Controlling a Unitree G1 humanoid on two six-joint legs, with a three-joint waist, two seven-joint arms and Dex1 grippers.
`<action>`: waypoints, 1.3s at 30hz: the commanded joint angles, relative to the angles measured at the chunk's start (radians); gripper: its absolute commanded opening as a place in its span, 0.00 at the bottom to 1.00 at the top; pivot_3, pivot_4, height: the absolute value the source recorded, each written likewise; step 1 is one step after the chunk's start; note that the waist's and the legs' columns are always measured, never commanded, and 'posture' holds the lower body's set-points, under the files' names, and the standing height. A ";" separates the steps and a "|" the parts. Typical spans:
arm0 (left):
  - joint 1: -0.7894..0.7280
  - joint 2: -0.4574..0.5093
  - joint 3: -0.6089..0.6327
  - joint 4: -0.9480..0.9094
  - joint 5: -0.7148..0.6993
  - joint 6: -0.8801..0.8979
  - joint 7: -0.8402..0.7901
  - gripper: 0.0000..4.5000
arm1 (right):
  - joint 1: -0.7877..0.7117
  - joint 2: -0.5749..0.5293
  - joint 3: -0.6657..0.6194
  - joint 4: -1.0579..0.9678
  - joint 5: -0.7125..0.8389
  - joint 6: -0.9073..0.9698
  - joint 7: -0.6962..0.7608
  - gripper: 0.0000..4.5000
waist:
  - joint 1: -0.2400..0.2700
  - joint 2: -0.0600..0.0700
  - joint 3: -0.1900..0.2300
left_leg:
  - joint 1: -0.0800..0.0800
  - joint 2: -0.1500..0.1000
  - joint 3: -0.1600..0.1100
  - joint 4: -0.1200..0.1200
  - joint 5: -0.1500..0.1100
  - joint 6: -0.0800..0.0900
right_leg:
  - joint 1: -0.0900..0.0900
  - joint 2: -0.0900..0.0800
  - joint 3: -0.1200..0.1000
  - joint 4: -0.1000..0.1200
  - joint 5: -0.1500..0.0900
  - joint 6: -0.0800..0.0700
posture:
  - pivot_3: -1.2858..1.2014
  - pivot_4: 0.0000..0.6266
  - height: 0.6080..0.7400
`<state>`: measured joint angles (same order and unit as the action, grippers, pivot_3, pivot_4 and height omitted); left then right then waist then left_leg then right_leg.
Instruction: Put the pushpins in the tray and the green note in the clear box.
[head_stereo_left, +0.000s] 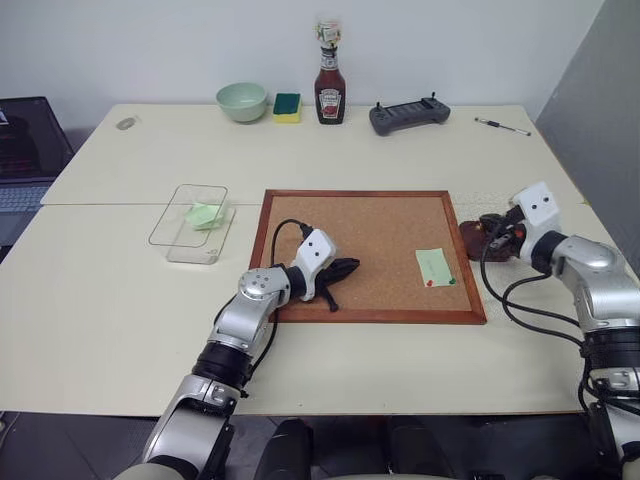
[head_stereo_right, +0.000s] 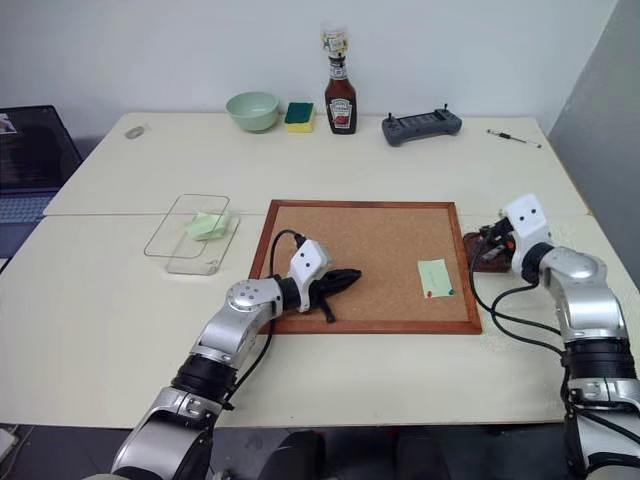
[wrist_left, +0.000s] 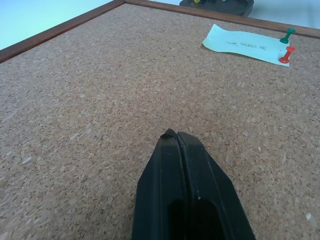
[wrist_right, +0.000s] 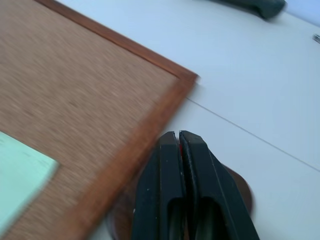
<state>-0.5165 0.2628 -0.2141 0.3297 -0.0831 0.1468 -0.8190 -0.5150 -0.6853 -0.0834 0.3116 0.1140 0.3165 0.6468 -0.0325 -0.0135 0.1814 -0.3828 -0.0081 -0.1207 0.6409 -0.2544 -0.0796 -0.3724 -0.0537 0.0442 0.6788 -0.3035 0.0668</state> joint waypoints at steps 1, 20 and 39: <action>0.032 -0.009 -0.037 0.021 0.015 0.013 -0.017 0.00 | -0.001 -0.026 0.013 0.008 -0.055 -0.065 -0.021 0.00 | 0.000 0.000 0.000 | 0.000 0.000 0.000 0.000 0.000 0.000 | 0.000 0.000 0.000 0.000 0.000 0.000 | 0.52 0.24 1.00; 0.040 -0.012 -0.035 0.018 0.026 0.000 -0.007 0.00 | 0.009 -0.029 0.046 0.047 -0.142 -0.108 -0.049 0.33 | 0.000 0.000 0.000 | 0.000 0.000 0.000 0.000 0.000 0.000 | 0.000 0.000 0.000 0.000 0.000 0.000 | 0.52 0.24 1.00; 0.044 -0.005 -0.034 0.015 0.023 -0.004 -0.013 0.00 | 0.244 -0.094 -0.047 -0.361 0.192 0.196 0.257 0.66 | -0.001 0.002 -0.001 | 0.001 0.000 0.000 0.000 0.000 0.000 | 0.002 0.000 0.000 -0.001 0.000 0.000 | 0.52 0.24 1.00</action>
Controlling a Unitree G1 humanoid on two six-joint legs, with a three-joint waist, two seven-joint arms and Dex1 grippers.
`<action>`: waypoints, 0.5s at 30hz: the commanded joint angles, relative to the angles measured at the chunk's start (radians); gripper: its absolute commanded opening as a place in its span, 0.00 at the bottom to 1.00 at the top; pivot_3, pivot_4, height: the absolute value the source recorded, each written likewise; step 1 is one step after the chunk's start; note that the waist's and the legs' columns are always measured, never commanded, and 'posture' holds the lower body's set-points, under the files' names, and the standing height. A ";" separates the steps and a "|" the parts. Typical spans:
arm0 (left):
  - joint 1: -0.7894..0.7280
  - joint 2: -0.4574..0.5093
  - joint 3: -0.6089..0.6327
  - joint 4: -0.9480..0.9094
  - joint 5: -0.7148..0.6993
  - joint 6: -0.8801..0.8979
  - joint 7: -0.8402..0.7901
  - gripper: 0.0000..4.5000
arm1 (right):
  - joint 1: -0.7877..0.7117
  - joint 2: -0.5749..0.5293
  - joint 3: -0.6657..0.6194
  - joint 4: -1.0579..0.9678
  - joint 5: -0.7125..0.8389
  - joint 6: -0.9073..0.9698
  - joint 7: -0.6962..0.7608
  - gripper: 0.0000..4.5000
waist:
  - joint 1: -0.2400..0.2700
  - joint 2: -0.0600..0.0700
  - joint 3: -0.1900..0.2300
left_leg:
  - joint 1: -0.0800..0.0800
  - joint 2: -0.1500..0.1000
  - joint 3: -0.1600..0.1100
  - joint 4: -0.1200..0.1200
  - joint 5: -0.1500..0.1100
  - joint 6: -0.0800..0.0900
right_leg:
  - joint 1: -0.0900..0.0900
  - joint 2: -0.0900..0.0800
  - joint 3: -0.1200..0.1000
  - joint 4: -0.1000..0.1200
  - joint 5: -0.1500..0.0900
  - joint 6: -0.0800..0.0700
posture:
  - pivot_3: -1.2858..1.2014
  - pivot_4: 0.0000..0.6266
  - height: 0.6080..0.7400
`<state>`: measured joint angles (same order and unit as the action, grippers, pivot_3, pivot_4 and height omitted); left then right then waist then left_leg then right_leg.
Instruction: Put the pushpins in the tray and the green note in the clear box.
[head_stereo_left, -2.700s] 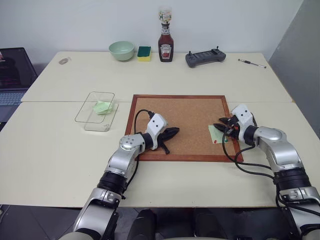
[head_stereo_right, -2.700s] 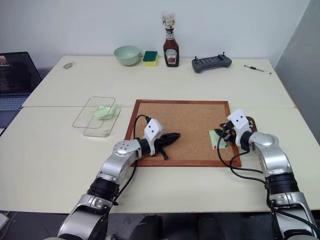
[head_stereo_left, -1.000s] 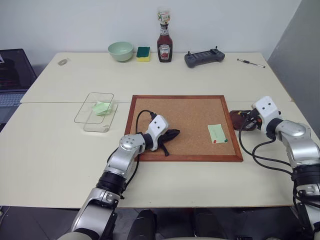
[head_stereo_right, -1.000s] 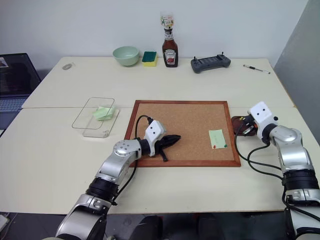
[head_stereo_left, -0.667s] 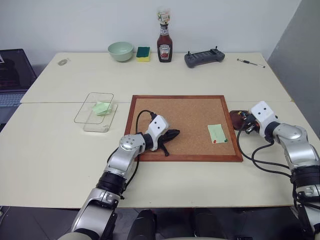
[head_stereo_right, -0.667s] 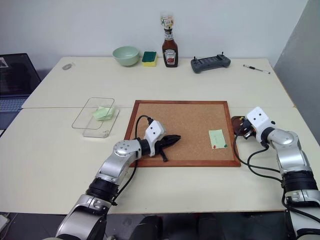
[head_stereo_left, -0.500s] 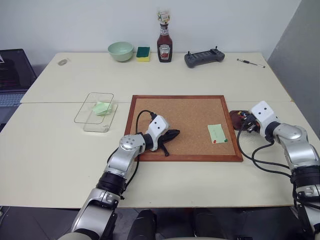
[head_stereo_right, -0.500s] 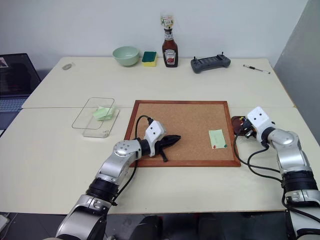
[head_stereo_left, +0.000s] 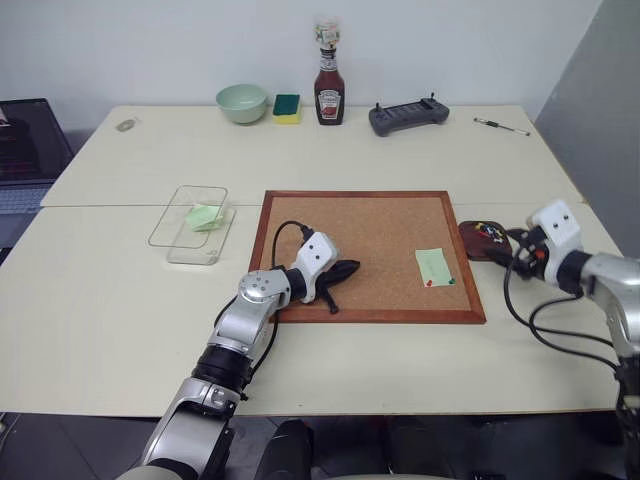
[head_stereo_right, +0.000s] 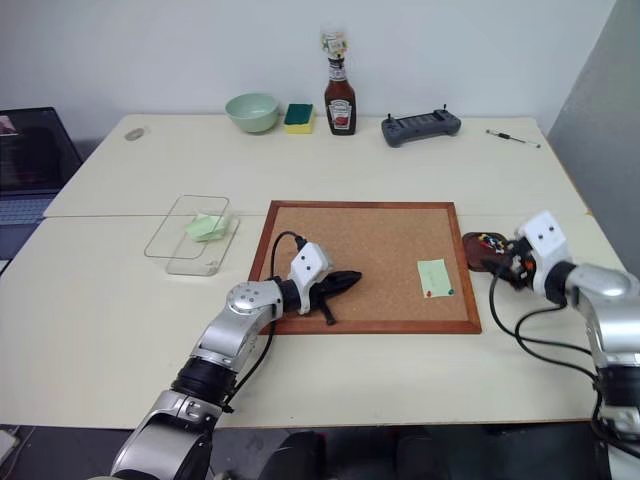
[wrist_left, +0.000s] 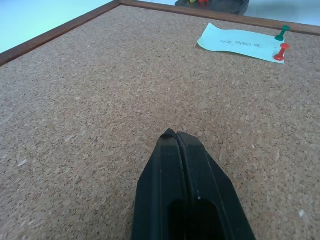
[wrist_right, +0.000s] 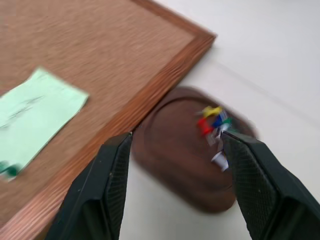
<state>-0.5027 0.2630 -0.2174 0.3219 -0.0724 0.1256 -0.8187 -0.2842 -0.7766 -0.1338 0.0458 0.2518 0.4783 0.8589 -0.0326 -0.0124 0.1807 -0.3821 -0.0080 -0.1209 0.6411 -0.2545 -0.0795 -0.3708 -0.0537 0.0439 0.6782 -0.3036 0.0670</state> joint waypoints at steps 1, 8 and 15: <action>0.030 -0.005 -0.031 0.023 0.012 0.017 -0.014 0.00 | 0.021 0.001 0.014 -0.112 0.061 0.040 0.054 0.66 | -0.001 0.000 0.000 | 0.000 0.000 0.000 0.000 0.000 0.000 | 0.000 0.000 0.001 0.000 0.000 0.000 | 0.52 0.24 1.00; 0.034 -0.004 -0.031 0.019 0.012 0.019 -0.013 0.00 | 0.009 0.017 0.093 -0.091 0.014 -0.024 0.056 0.66 | 0.001 0.000 0.000 | 0.000 0.000 0.000 0.000 0.000 0.000 | 0.000 0.000 0.000 0.000 0.000 0.000 | 0.52 0.24 1.00; 0.036 -0.006 -0.030 0.014 0.012 0.022 -0.009 0.00 | 0.012 0.007 0.131 -0.059 -0.016 -0.077 0.083 0.66 | 0.001 0.000 0.000 | 0.000 0.000 0.000 0.000 0.000 0.000 | 0.000 0.000 0.000 0.000 0.000 0.000 | 0.52 0.24 1.00</action>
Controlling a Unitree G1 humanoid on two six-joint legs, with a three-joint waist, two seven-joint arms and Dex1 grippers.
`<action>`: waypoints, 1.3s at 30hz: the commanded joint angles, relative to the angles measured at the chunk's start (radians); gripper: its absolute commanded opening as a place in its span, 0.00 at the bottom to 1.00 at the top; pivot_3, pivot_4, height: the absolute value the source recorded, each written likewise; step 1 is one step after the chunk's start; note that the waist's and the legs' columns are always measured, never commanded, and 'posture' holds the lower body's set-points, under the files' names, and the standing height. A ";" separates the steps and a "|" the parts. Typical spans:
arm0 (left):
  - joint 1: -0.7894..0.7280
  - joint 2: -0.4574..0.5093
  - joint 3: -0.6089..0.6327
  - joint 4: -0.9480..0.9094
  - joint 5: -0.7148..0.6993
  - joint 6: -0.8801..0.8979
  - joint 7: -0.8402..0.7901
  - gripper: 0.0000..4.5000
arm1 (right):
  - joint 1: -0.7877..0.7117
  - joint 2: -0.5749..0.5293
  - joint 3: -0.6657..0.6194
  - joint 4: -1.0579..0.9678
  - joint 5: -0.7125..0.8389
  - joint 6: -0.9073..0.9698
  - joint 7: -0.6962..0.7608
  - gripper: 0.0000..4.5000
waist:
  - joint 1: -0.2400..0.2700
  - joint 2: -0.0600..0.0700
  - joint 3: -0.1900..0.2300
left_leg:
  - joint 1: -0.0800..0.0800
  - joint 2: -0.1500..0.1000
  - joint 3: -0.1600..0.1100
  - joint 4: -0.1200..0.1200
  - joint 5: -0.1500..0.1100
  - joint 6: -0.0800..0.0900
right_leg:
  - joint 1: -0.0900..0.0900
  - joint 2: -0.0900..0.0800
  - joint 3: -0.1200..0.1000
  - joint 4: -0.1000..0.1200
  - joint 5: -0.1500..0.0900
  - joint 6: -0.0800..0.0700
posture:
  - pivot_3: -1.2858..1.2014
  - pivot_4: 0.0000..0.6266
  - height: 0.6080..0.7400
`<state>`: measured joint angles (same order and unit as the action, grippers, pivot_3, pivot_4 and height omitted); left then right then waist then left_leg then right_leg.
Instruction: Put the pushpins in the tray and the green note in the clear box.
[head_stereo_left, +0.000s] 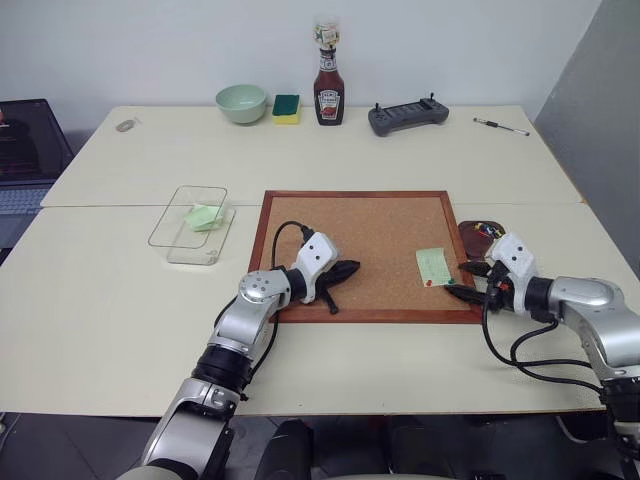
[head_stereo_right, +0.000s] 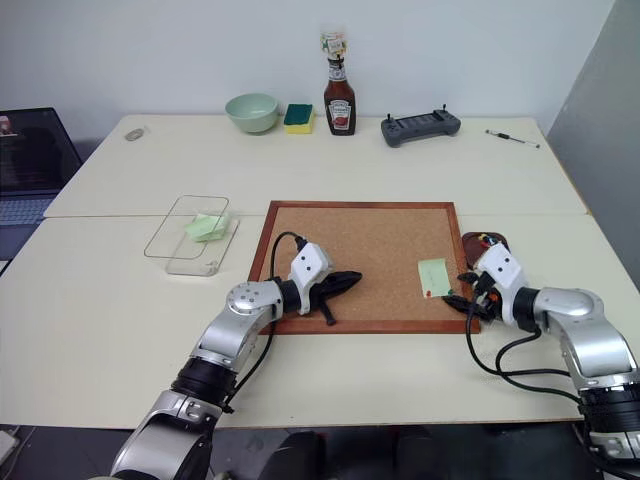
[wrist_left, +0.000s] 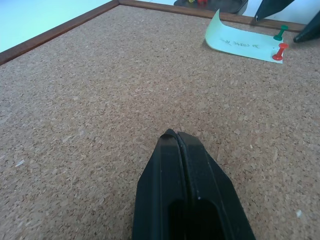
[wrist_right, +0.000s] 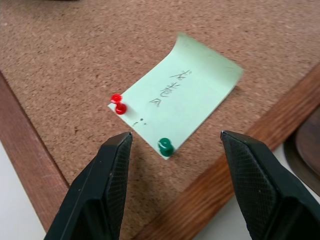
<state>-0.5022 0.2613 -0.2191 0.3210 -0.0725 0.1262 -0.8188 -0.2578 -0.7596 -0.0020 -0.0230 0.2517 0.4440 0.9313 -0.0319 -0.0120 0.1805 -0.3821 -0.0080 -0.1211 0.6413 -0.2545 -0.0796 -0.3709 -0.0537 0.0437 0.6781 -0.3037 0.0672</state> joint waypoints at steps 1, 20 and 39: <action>0.037 -0.004 -0.028 0.014 0.011 0.022 -0.008 0.00 | -0.017 -0.009 -0.002 0.014 -0.017 -0.046 0.009 0.66 | 0.000 0.000 0.000 | 0.000 0.000 0.000 0.000 0.000 0.000 | 0.000 0.000 0.000 0.000 0.000 0.000 | 0.52 0.24 1.00; 0.040 -0.002 -0.031 0.016 0.012 0.022 -0.013 0.00 | -0.021 -0.013 -0.027 0.039 -0.006 -0.071 0.018 0.00 | 0.000 0.000 0.000 | 0.000 0.000 0.000 0.000 0.000 0.000 | 0.000 0.000 0.000 0.000 0.000 0.000 | 0.52 0.24 1.00; 0.055 0.008 -0.037 0.006 0.017 0.025 -0.018 0.00 | -0.031 0.001 -0.102 0.019 0.096 -0.087 0.039 0.00 | -0.001 0.000 0.000 | 0.000 0.000 0.000 0.000 0.000 0.000 | 0.000 0.000 0.000 0.000 0.000 0.000 | 0.52 0.24 1.00</action>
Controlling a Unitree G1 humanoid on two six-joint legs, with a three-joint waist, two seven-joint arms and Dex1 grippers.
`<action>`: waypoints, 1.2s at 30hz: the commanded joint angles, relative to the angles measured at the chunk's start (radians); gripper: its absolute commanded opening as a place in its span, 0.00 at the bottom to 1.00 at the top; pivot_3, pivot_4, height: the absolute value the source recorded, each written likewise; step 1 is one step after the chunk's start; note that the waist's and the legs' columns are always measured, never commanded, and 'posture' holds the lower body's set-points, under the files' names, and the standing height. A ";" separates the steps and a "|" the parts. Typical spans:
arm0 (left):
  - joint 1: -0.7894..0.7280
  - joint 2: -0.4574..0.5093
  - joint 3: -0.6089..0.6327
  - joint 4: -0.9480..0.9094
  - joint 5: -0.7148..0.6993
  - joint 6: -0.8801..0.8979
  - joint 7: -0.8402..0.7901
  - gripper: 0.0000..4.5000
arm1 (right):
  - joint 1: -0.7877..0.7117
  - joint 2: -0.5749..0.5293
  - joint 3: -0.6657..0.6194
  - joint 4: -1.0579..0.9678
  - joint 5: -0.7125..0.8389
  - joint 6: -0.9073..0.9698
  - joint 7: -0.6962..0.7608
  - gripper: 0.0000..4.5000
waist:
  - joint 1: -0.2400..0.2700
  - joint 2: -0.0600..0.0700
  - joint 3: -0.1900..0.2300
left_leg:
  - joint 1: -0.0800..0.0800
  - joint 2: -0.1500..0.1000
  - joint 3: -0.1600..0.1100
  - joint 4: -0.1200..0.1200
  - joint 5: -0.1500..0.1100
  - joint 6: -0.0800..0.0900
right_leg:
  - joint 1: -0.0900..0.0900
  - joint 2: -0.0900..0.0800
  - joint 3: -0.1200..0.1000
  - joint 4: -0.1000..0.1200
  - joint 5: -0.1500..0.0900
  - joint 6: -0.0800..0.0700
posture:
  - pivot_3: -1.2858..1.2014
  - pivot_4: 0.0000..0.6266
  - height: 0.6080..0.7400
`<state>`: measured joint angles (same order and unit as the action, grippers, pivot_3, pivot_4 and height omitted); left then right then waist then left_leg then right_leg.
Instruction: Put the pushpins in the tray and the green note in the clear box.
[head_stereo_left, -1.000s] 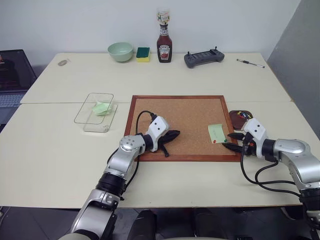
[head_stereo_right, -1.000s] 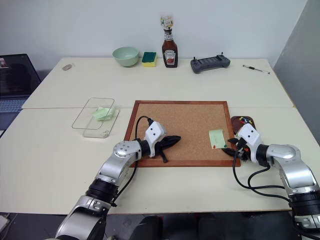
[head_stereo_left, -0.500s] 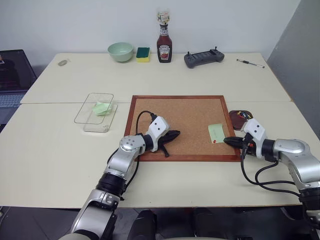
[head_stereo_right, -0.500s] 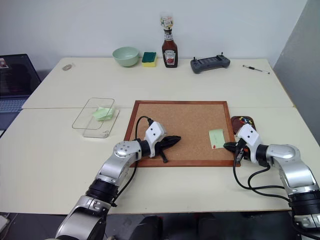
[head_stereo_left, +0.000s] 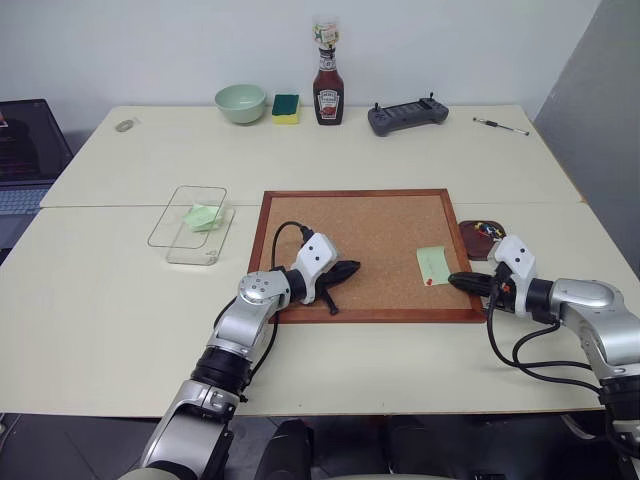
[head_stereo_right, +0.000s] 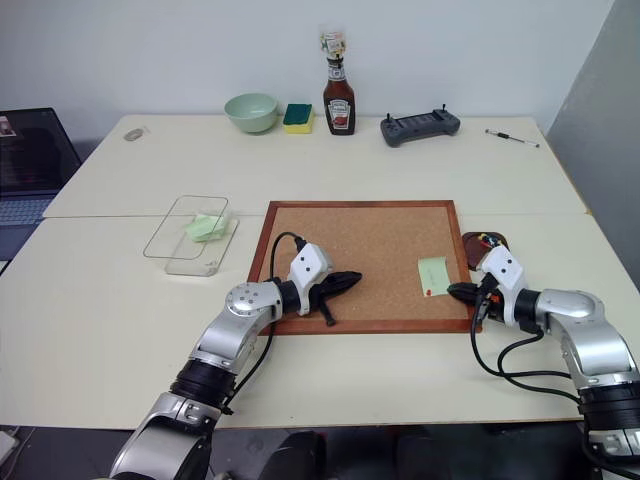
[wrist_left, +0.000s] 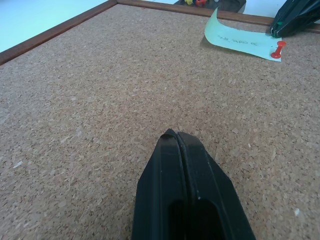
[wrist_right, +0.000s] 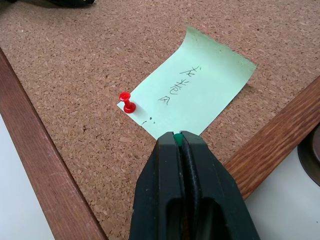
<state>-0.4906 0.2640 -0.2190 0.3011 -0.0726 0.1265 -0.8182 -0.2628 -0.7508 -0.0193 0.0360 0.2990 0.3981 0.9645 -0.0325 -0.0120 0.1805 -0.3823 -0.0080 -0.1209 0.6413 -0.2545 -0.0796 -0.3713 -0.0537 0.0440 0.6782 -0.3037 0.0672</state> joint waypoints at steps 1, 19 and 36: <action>0.043 0.006 -0.038 0.025 0.018 0.025 -0.019 0.00 | -0.027 -0.005 -0.087 -0.044 0.051 -0.039 0.004 0.00 | 0.000 0.000 0.000 | 0.000 0.000 0.000 0.000 0.000 0.000 | 0.000 0.000 0.000 0.000 0.000 0.000 | 0.52 0.24 1.00; 0.045 0.009 -0.046 0.026 0.021 0.018 -0.020 0.00 | -0.073 -0.002 -0.114 0.088 -0.022 -0.114 -0.078 0.00 | -0.001 0.000 0.000 | 0.000 0.000 0.000 0.000 0.000 0.000 | 0.000 0.000 0.000 0.000 0.000 0.000 | 0.52 0.24 1.00; 0.044 0.005 -0.045 0.029 0.020 0.015 -0.014 0.00 | -0.224 0.002 -0.017 0.350 -0.298 -0.364 -0.274 0.05 | -0.001 0.001 0.000 | 0.001 0.000 0.001 0.000 0.000 0.000 | 0.000 0.000 0.000 0.000 0.000 0.000 | 0.52 0.24 1.00</action>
<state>-0.4839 0.2696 -0.2286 0.2964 -0.0722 0.1235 -0.8193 -0.4586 -0.7451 -0.0279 0.3922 0.0123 0.0546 0.7025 -0.0331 -0.0112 0.1800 -0.3815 -0.0079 -0.1202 0.6410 -0.2544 -0.0796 -0.3711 -0.0537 0.0444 0.6783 -0.3036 0.0670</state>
